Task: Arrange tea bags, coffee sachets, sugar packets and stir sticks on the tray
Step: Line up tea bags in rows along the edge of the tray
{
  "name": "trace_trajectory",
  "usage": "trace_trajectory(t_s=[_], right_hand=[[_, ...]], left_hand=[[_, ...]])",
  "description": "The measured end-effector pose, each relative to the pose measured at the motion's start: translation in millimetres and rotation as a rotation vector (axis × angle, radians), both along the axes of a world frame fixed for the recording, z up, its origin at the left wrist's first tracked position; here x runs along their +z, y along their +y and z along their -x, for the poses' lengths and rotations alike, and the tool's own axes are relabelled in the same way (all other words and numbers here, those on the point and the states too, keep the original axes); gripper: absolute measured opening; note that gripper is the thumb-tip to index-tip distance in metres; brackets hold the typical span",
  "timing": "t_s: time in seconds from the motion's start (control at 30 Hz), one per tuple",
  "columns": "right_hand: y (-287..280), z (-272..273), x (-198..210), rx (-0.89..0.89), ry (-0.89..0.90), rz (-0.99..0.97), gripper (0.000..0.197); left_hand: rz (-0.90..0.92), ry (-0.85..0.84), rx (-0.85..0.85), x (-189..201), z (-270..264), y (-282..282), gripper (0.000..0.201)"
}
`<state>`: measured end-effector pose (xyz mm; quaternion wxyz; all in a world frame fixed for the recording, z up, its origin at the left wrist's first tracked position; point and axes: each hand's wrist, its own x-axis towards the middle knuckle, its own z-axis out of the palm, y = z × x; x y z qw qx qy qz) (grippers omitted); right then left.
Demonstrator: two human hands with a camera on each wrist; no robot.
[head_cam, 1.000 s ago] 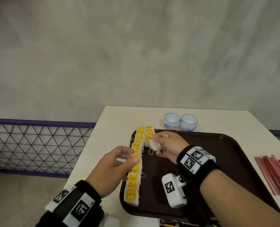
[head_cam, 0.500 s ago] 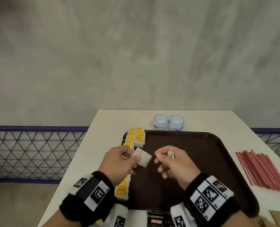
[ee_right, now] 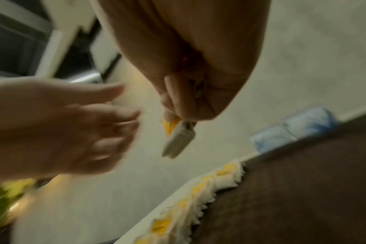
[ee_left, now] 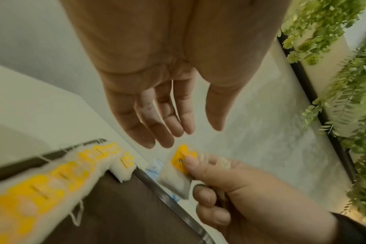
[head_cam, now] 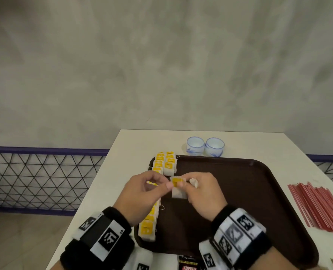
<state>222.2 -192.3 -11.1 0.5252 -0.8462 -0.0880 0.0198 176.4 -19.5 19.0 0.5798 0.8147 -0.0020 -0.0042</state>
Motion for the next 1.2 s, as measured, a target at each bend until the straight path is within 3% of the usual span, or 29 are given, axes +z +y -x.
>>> trace_trajectory(t_s=[0.1, 0.17, 0.27, 0.43, 0.63, 0.77, 0.87, 0.93, 1.07, 1.2], right_hand=[[3.4, -46.2, -23.3, -0.066, 0.195, 0.007, 0.026], [10.8, -70.8, -32.6, -0.054, 0.272, 0.064, 0.025], [22.9, -90.4, -40.1, -0.036, 0.391, 0.011, 0.003], [39.7, -109.2, -47.6, -0.122, 0.549, -0.188, 0.009], [45.1, -115.4, -56.4, -0.186, 0.447, -0.084, 0.014], [38.9, -104.2, -46.0, -0.205, 0.39, -0.198, 0.018], [32.7, -74.1, -18.4, -0.065, 0.57, -0.66, 0.02], [28.2, -46.3, -0.7, 0.106, 0.738, -0.893, 0.03], [16.6, 5.6, 14.4, 0.53, 0.857, -0.917, 0.051], [11.5, 45.6, 28.4, 0.596, 0.793, -0.816, 0.055]], left_hand=[[-0.057, 0.0, 0.122, -6.1, 5.1, 21.6, 0.019], [-0.094, 0.007, 0.155, -11.4, 13.0, 33.6, 0.006], [-0.121, 0.018, 0.161, -20.5, 25.6, 52.1, 0.003], [-0.127, 0.033, 0.198, -28.2, 35.0, 70.8, 0.004], [-0.137, 0.036, 0.201, -30.3, 39.3, 76.7, 0.005], [-0.143, 0.051, 0.184, -33.1, 41.1, 73.9, 0.011], [-0.165, 0.012, 0.117, -30.2, 35.1, 58.3, 0.009], [-0.184, -0.045, 0.07, -23.7, 28.4, 44.4, 0.02], [-0.083, -0.133, -0.072, -10.4, 23.0, 16.4, 0.038], [-0.103, -0.147, -0.208, -6.6, 31.4, 1.0, 0.05]])
